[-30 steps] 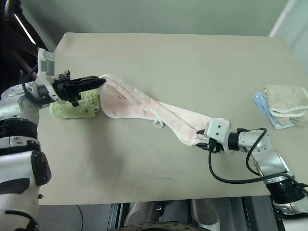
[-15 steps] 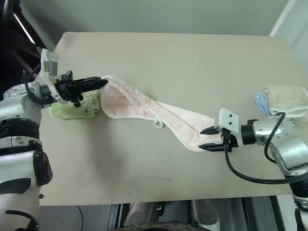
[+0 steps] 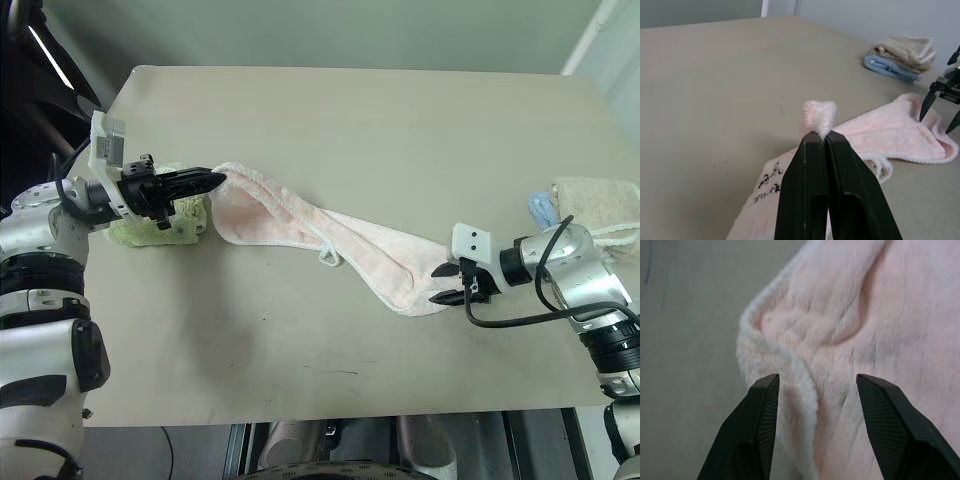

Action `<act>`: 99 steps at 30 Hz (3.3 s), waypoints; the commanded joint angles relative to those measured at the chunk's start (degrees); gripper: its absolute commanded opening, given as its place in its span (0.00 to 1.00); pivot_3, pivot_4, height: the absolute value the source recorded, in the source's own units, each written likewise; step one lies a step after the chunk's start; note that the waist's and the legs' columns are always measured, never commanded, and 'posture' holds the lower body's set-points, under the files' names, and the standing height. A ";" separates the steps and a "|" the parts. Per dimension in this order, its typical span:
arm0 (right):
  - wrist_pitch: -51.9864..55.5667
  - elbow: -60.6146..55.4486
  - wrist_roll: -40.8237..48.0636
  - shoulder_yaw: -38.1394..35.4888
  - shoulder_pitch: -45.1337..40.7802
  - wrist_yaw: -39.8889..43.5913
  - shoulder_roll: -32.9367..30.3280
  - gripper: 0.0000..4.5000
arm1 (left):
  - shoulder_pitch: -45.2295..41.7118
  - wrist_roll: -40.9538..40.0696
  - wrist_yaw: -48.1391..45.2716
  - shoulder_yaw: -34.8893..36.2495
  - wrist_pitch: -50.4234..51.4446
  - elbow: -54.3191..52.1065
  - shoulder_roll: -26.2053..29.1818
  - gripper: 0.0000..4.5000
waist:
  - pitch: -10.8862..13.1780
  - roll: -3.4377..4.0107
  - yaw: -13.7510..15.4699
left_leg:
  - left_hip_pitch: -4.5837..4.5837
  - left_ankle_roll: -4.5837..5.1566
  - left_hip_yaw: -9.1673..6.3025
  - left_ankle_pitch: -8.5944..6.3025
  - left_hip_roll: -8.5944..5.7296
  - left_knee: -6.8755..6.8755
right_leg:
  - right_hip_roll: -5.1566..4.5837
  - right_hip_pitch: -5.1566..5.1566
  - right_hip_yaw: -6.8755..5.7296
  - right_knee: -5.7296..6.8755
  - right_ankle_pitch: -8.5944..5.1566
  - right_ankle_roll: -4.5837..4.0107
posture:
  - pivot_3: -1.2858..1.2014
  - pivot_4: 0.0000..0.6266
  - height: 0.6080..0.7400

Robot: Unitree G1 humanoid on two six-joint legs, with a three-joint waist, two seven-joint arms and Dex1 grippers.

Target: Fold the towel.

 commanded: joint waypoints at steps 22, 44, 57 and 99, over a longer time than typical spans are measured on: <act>4.71 -2.70 0.34 2.84 -2.36 7.92 1.00 0.45 | 3.32 -0.93 0.79 1.37 -0.14 -6.34 1.40 0.00 | 0.00 0.00 -0.06 | 0.00 -0.01 0.00 0.01 0.01 -0.02 | 0.00 -0.03 0.00 0.02 0.00 -0.05 | 0.52 0.24 0.95; 2.73 -6.19 0.41 -0.90 -2.79 7.68 -0.58 0.00 | 3.75 -0.91 1.38 1.40 -1.36 -6.28 1.23 0.00 | 0.00 0.00 -0.07 | 0.00 -0.01 0.00 0.00 0.01 -0.03 | 0.00 -0.05 0.00 0.03 0.00 -0.06 | 0.52 0.24 0.95; 1.81 3.78 0.92 -18.42 -13.43 -6.73 -3.12 0.00 | -5.17 -0.81 9.26 5.50 -7.21 5.62 -0.68 0.00 | 0.01 0.01 0.21 | -0.04 0.00 0.00 0.00 -0.01 -0.04 | -0.04 -0.12 0.01 0.03 0.00 -0.07 | 0.52 0.24 0.95; -1.51 -4.22 14.68 -30.95 -2.03 -19.20 3.94 0.00 | -23.62 15.72 -4.90 0.14 -19.10 22.95 5.32 0.00 | 0.08 0.14 -0.36 | -1.81 -0.97 0.12 0.71 0.08 -0.79 | -0.07 -1.97 -0.06 -0.40 0.38 0.43 | 0.52 0.24 0.95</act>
